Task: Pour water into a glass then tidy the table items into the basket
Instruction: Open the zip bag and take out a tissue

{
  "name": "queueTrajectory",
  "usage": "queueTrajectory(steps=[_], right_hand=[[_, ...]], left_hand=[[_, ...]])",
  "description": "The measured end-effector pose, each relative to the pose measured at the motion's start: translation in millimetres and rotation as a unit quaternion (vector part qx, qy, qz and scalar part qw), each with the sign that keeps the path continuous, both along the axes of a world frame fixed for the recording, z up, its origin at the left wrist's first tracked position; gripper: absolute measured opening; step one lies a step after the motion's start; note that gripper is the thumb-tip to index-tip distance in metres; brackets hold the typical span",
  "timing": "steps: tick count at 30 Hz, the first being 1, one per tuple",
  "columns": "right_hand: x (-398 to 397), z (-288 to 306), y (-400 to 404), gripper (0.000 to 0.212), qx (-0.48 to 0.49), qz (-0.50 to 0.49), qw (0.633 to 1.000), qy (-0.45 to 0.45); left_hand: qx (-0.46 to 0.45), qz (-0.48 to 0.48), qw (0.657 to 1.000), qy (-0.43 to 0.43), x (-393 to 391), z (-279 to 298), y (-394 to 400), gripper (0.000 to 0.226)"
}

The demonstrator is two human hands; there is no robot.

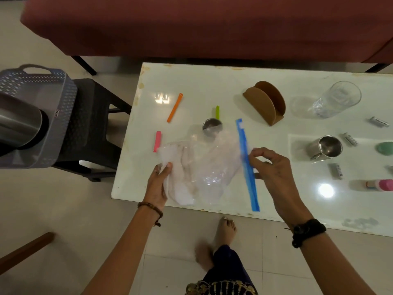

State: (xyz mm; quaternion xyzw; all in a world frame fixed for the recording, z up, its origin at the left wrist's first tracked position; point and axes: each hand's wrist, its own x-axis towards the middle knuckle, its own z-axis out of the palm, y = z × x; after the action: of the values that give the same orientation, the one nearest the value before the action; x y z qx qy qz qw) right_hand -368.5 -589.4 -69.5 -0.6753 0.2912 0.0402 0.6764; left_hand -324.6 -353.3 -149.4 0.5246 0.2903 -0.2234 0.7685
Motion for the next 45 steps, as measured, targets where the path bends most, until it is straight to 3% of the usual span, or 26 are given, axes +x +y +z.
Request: queueTrajectory(steps=[2, 5, 12, 15, 17, 19, 21, 23, 24, 27, 30, 34, 37, 42, 44, 45], right_hand=[[-2.3, -4.2, -3.5, 0.010, 0.009, -0.028, 0.999, -0.011], [-5.6, -4.0, -5.3, 0.009, 0.021, -0.056, 0.998, -0.026], [-6.4, -3.3, 6.8, 0.009, 0.042, -0.073, 0.995, -0.055], [-4.5, -2.5, 13.0, 0.009, 0.038, -0.062, 0.995, -0.075], [-2.8, -1.3, 16.1, 0.013, 0.049, -0.049, 0.995, -0.077], [-1.5, 0.7, 20.1, 0.020, 0.080, -0.021, 0.994, -0.073], [-0.6, 2.2, 24.5, 0.029, 0.142, 0.009, 0.988, -0.061], [-0.3, 3.8, 28.9, 0.033, 0.202, 0.035, 0.978, -0.043], [-0.3, 4.8, 31.1, 0.033, 0.218, 0.040, 0.975, -0.031], [-1.5, 1.6, 36.9, 0.024, 0.173, 0.038, 0.984, 0.001], [-6.8, -3.5, 40.4, 0.020, 0.030, 0.057, 0.998, 0.004], [-14.6, -7.3, 49.8, 0.035, -0.146, 0.095, 0.984, -0.038], [-23.7, -9.4, 59.1, 0.035, -0.211, 0.125, 0.968, -0.059], [-30.1, -9.6, 73.0, 0.040, -0.093, 0.145, 0.985, -0.023], [-27.8, -7.6, 76.0, 0.004, -0.100, 0.129, 0.986, -0.031], [-27.7, -8.1, 76.6, 0.022, -0.109, 0.109, 0.987, -0.040]], left_hand=[[0.017, 0.051, 0.998, 0.019, -0.8, -2.4, 19.6, 0.065], [0.058, 0.109, 0.990, 0.061, -2.7, -14.5, 49.7, 0.043], [0.189, 0.125, 0.968, 0.107, 3.0, -35.8, 70.5, 0.049], [0.268, 0.029, 0.956, 0.119, 10.2, -41.7, 65.3, 0.065], [0.403, -0.079, 0.907, 0.094, 13.7, -41.3, 55.6, 0.082], [0.483, -0.111, 0.868, 0.024, 12.9, -30.1, 35.9, 0.083], [0.398, -0.080, 0.912, -0.048, 9.1, -13.1, 8.2, 0.063], [0.201, -0.089, 0.975, -0.023, -0.6, 6.3, -22.0, 0.037], [0.096, -0.112, 0.989, 0.019, -7.5, 14.5, -35.1, 0.032], [-0.135, -0.146, 0.974, 0.110, -26.7, 32.4, -60.4, 0.053], [-0.260, -0.104, 0.953, 0.114, -38.2, 36.9, -67.8, 0.056], [-0.247, -0.041, 0.964, 0.092, -42.5, 38.4, -63.9, 0.034], [-0.192, -0.016, 0.979, 0.064, -42.2, 38.7, -60.5, 0.029], [-0.143, -0.044, 0.989, 0.010, -41.9, 55.0, -66.3, 0.047], [-0.133, -0.076, 0.988, -0.007, -44.1, 57.9, -69.9, 0.056], [-0.129, -0.090, 0.987, -0.016, -45.0, 58.1, -71.5, 0.059]])
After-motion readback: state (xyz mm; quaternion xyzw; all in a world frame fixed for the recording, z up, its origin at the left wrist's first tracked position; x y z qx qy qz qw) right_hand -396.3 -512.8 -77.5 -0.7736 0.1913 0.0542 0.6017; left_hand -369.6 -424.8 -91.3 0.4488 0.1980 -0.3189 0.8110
